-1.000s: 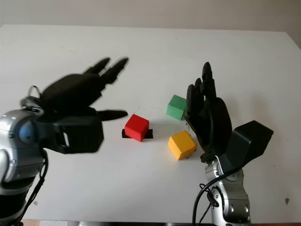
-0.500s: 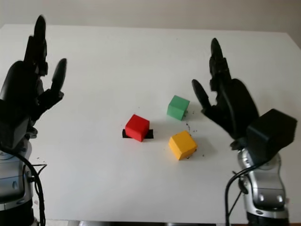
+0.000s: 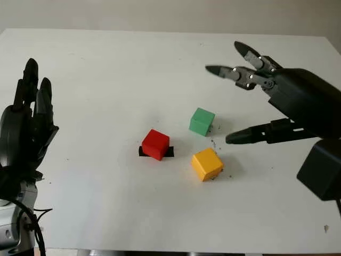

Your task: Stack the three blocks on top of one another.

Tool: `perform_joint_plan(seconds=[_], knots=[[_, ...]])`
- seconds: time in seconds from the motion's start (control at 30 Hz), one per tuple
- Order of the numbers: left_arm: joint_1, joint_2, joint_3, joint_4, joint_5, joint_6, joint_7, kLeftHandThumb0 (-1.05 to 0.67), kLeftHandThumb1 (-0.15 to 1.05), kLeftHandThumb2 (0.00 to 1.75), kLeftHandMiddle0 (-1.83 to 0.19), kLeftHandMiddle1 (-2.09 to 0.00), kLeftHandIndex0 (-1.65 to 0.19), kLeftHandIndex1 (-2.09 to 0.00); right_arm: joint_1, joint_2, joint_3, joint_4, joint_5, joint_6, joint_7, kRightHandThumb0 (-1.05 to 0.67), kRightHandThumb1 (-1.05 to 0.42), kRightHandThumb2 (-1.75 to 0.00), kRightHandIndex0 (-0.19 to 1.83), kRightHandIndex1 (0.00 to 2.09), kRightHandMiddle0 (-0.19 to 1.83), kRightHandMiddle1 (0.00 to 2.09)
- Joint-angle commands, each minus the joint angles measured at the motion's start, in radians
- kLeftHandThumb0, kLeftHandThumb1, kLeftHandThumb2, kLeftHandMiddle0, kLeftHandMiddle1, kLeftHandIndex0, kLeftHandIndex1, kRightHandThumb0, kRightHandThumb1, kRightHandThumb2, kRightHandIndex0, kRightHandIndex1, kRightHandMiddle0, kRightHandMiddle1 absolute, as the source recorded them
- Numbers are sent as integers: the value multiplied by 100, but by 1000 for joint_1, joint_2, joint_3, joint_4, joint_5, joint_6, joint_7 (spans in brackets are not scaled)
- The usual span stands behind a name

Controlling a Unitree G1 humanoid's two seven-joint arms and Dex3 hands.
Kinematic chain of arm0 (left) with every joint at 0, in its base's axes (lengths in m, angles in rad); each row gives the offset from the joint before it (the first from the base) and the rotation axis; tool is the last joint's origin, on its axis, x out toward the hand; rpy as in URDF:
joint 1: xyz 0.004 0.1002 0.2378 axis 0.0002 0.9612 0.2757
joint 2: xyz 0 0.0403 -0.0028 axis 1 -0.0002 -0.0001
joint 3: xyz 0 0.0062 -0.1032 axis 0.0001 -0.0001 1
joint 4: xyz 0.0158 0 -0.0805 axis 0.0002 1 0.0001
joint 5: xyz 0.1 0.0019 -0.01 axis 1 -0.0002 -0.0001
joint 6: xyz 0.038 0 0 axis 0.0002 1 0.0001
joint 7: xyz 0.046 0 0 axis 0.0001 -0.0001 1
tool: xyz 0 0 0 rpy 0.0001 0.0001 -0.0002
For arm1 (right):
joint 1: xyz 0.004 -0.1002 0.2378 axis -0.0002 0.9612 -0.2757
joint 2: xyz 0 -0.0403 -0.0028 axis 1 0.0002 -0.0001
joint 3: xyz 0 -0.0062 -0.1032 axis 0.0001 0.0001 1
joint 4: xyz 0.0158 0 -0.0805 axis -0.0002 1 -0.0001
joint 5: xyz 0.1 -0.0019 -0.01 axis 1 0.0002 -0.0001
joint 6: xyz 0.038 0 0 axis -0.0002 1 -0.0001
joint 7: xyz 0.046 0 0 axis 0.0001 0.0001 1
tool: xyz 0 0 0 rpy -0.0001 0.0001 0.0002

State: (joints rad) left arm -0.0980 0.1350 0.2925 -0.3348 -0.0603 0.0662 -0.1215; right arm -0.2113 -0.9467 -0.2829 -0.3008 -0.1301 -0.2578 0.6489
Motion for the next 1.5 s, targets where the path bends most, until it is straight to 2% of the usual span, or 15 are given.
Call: perform_joint_plan(seconds=[0.0,0.17,0.33,0.5,0.8,1.1,1.47], knots=[[14,-11,-25,-4,5,-25,15,-76,105,65,13,-4,11,-5,10,-45,-2,-22,-7,-23,29,-74,-85,-5,-7,6,40,11],[30,-29,-67,-15,14,-23,56,-74,105,66,11,-6,11,-5,36,-72,6,-27,-10,-43,80,-74,-84,-5,-12,4,39,8],[33,-29,-84,-18,6,-28,71,-72,105,68,12,-5,13,-4,63,-45,34,-43,-19,-39,86,-69,-78,-3,-13,5,39,7],[37,-24,-93,-30,0,-29,70,-72,105,67,11,-6,10,-6,83,-22,88,-38,-77,-65,58,-71,-81,-6,-13,5,39,6],[53,-15,-112,-56,6,-3,67,-71,105,68,12,-5,12,-5,80,45,188,92,-201,-242,-79,-76,-86,-7,-12,6,39,6],[62,-13,-128,-76,17,20,76,-71,105,66,12,-5,12,-5,74,60,223,122,-252,-244,-108,-69,-86,-6,-18,4,36,5],[74,-7,-138,-78,42,7,74,-70,105,66,13,-5,13,-5,66,72,239,172,-269,-268,-160,-62,-85,-5,-14,6,43,8]])
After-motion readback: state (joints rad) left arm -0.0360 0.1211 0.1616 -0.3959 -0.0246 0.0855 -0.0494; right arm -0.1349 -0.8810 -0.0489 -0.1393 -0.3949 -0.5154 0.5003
